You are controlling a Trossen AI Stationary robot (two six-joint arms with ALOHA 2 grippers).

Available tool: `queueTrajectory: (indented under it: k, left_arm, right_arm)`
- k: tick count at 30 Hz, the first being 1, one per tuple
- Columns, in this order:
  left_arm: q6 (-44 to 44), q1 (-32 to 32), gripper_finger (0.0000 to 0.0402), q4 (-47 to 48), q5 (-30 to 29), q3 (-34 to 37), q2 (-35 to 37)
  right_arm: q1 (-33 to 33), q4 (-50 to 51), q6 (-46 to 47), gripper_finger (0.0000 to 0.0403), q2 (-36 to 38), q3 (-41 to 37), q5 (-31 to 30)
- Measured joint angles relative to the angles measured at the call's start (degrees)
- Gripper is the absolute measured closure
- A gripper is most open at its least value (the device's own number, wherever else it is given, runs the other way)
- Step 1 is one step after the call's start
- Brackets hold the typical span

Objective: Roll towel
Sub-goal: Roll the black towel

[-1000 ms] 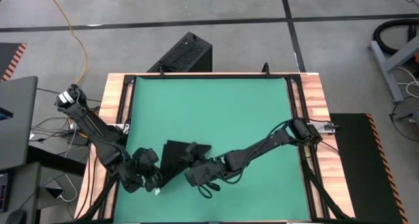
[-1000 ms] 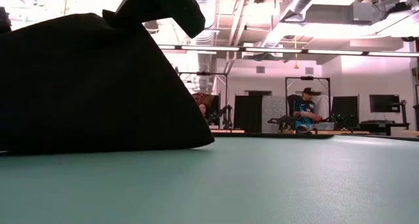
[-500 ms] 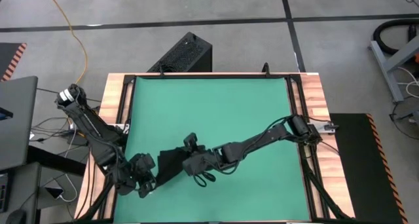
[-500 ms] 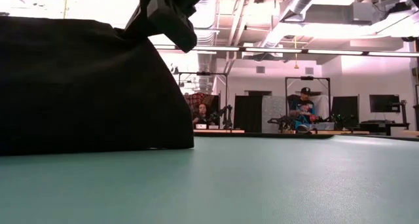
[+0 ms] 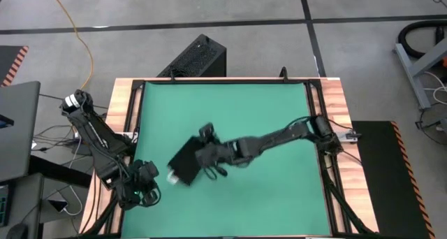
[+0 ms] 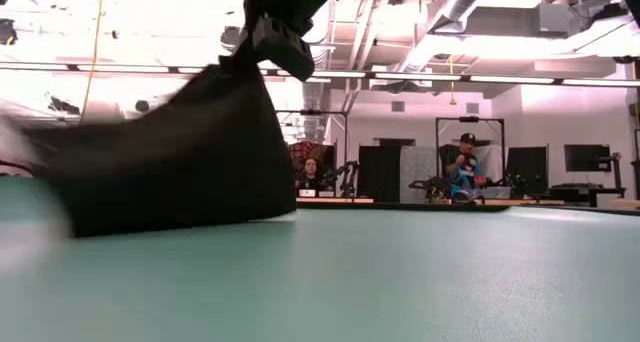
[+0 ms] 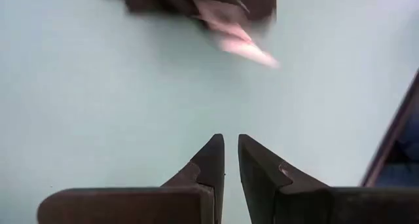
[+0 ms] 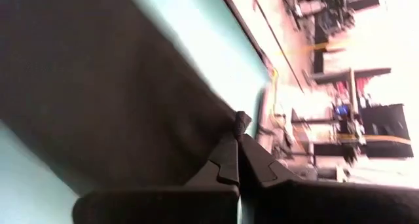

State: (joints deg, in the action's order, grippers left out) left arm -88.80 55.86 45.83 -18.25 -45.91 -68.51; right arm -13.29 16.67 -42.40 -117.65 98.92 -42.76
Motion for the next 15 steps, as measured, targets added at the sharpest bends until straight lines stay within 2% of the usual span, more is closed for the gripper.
queueTrajectory:
  k: [10,15]
  left_arm:
    - [5.67,-1.35,0.0368,1.94,-6.48,0.0,-0.04]
    - [8.15,-1.9,0.0368,2.72,-8.65,0.0,-0.04]
  right_arm:
    - [14.45,0.3,-5.53,0.0395,6.49,-0.01,0.77]
    - [19.63,1.19,-2.62,0.0395,9.7,0.01,0.63]
